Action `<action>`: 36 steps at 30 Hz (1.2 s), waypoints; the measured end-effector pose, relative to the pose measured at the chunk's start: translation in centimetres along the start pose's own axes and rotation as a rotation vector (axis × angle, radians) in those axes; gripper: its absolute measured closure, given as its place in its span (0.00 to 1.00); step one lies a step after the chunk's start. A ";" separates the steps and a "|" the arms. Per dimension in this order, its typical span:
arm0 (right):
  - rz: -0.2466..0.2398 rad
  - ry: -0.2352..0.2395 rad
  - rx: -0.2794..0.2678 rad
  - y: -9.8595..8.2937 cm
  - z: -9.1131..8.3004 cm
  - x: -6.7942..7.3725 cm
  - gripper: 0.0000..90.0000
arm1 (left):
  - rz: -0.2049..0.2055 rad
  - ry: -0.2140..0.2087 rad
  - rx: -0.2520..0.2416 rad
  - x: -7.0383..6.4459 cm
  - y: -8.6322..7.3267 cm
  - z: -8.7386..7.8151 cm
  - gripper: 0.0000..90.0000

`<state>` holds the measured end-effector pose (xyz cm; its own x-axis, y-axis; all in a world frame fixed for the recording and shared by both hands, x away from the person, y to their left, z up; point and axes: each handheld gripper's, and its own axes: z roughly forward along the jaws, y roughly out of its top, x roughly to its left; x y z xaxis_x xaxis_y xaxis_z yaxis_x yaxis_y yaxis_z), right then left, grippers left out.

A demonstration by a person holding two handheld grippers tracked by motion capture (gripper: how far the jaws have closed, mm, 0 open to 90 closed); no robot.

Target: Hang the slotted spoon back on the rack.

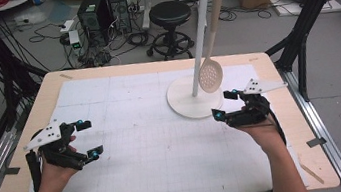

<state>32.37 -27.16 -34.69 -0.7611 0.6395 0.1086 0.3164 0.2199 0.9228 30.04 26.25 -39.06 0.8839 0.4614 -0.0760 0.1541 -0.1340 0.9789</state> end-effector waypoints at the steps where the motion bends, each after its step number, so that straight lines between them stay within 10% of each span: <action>1: 0.000 0.000 0.000 0.0 0.0 0.0 0.16 | 0.000 -0.003 0.000 0.0 0.0 0.0 0.02; 36: 0.046 0.004 -0.018 -3.9 0.1 -0.1 0.12 | -0.008 -0.039 0.019 -0.1 -0.5 1.0 0.02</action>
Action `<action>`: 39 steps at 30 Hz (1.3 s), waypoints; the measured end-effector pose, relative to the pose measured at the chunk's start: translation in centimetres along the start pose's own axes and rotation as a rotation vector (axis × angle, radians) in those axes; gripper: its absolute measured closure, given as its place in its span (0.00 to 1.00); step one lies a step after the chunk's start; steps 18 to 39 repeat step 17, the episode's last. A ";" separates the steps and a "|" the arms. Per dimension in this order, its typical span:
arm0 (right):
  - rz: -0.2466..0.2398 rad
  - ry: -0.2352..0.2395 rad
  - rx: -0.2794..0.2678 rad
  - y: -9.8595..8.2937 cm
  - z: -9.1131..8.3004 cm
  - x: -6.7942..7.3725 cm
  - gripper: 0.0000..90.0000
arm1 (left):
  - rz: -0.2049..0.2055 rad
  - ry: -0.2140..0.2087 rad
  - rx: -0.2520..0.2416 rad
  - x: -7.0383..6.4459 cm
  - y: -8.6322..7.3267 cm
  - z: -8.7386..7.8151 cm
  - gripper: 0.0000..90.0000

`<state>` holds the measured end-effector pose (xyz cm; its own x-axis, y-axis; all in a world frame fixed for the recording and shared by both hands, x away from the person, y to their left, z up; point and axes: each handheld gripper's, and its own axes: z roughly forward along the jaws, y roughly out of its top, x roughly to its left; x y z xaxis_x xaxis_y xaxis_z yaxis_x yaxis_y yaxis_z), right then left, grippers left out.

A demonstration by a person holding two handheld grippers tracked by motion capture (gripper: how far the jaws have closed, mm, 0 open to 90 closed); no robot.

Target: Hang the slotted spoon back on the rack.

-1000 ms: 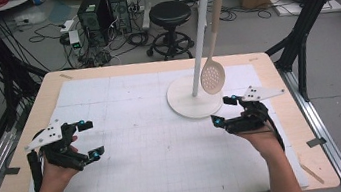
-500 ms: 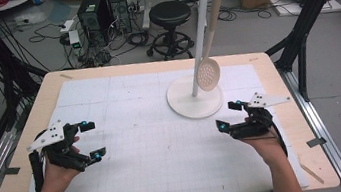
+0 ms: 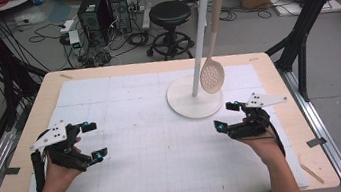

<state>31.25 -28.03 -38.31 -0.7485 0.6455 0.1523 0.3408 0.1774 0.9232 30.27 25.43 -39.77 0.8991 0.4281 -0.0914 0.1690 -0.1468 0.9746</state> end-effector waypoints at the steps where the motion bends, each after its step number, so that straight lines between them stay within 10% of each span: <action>1: 0.002 0.004 0.000 0.0 0.0 0.0 0.12 | 0.000 0.000 0.000 0.0 0.0 0.0 0.02; 39: 0.003 0.008 0.001 0.0 0.1 -0.1 0.12 | 0.001 0.002 -0.004 0.0 0.1 -0.1 0.02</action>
